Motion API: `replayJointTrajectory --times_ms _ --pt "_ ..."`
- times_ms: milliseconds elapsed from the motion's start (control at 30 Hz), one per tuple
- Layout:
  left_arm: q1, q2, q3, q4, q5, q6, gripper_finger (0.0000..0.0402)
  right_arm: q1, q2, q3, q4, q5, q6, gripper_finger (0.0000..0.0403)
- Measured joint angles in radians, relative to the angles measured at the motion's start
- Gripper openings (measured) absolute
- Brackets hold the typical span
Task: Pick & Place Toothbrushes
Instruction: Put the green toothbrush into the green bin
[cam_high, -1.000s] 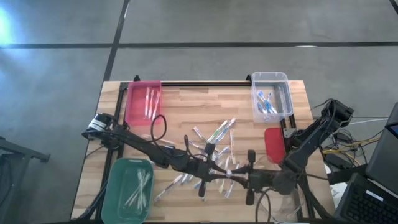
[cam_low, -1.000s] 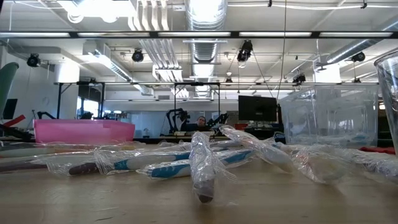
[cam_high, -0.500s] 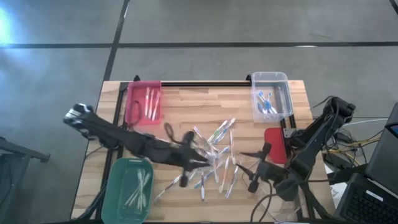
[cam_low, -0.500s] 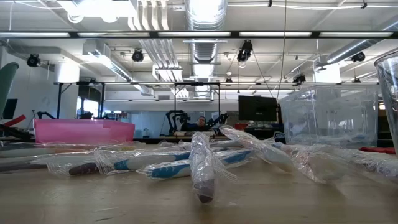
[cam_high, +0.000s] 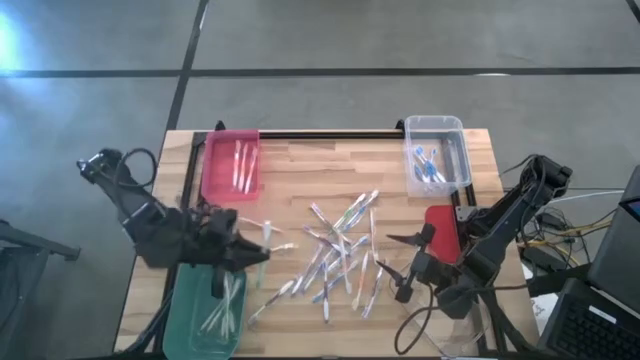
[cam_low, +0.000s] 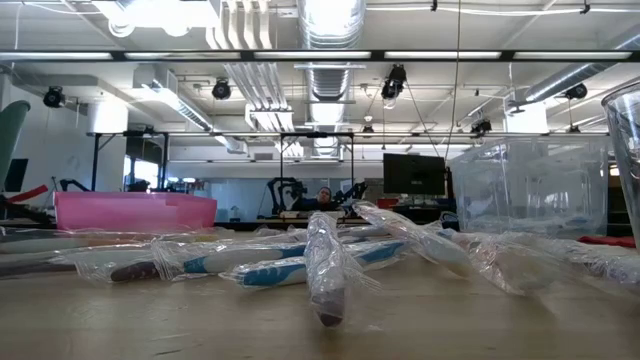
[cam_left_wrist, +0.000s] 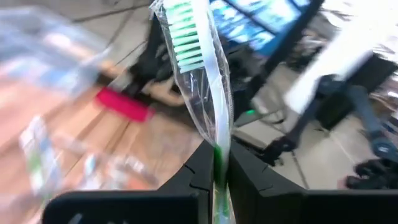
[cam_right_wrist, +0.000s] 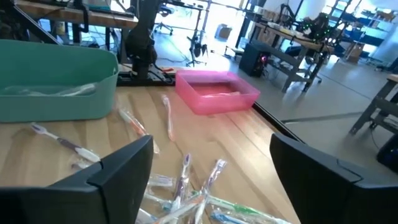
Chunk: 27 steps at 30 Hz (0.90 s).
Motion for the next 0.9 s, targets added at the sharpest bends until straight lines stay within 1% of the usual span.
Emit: replayJointTrajectory --times_ms 67,133,200,300,367,600,733,900 --pt "-0.058 -0.003 0.000 -0.112 -0.097 -0.151 0.0027 -0.002 0.000 0.000 0.000 0.000 0.001 0.0323" --pt "-0.108 -0.001 0.000 -0.214 -0.155 -0.324 0.0027 -0.002 0.000 0.000 0.000 -0.001 0.001 0.0327" --pt "-0.148 0.011 0.000 -0.295 -0.177 -0.477 0.0027 -0.002 0.000 0.000 0.000 -0.001 0.001 0.0329" --pt "-0.189 0.044 0.000 -0.363 -0.177 -0.641 0.0027 -0.002 0.000 0.000 0.000 -0.001 0.005 0.0327" --pt "-0.202 0.070 0.000 -0.389 -0.163 -0.717 0.0027 -0.002 0.000 0.000 0.000 -0.001 0.005 0.0320" --pt "-0.220 0.176 0.000 -0.522 -0.015 -1.008 0.0027 -0.002 0.000 0.000 0.000 -0.001 0.005 0.0296" --pt "-0.244 0.224 0.000 -0.567 0.069 -1.136 0.0027 -0.002 0.000 0.000 0.000 -0.001 0.005 0.0289" --pt "-0.301 0.248 0.000 -0.632 0.108 -1.274 0.0027 -0.002 0.000 0.000 0.000 -0.001 0.005 0.0283"
